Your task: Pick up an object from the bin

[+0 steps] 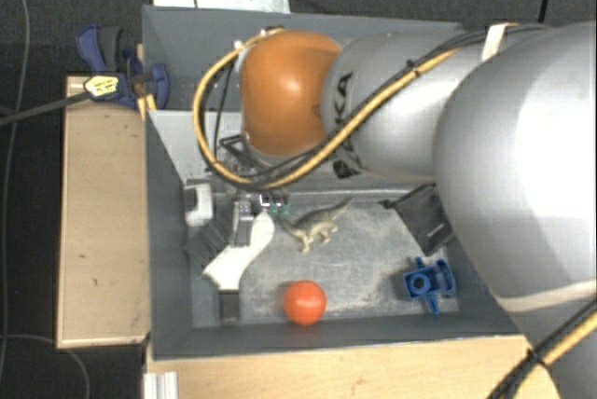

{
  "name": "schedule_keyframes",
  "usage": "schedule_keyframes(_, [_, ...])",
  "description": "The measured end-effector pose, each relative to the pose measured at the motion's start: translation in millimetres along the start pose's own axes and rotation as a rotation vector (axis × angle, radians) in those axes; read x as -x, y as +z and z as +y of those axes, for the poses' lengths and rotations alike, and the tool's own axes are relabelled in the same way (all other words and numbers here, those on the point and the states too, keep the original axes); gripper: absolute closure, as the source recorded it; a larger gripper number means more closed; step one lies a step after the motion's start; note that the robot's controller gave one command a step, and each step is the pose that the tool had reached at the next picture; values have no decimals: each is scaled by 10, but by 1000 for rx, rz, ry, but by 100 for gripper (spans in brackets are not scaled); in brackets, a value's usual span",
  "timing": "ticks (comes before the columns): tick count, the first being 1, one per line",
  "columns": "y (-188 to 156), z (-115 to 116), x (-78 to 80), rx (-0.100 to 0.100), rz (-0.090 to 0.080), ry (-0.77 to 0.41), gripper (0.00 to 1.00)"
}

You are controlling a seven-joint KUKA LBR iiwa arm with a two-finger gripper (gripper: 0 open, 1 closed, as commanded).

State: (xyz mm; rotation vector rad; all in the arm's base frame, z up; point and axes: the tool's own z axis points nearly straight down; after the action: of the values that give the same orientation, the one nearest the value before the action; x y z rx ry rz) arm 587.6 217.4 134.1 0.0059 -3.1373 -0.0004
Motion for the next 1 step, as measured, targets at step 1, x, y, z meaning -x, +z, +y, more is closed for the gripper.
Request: schedule_keyframes(1, [-50, -10, 15, 2, -7, 4, 0])
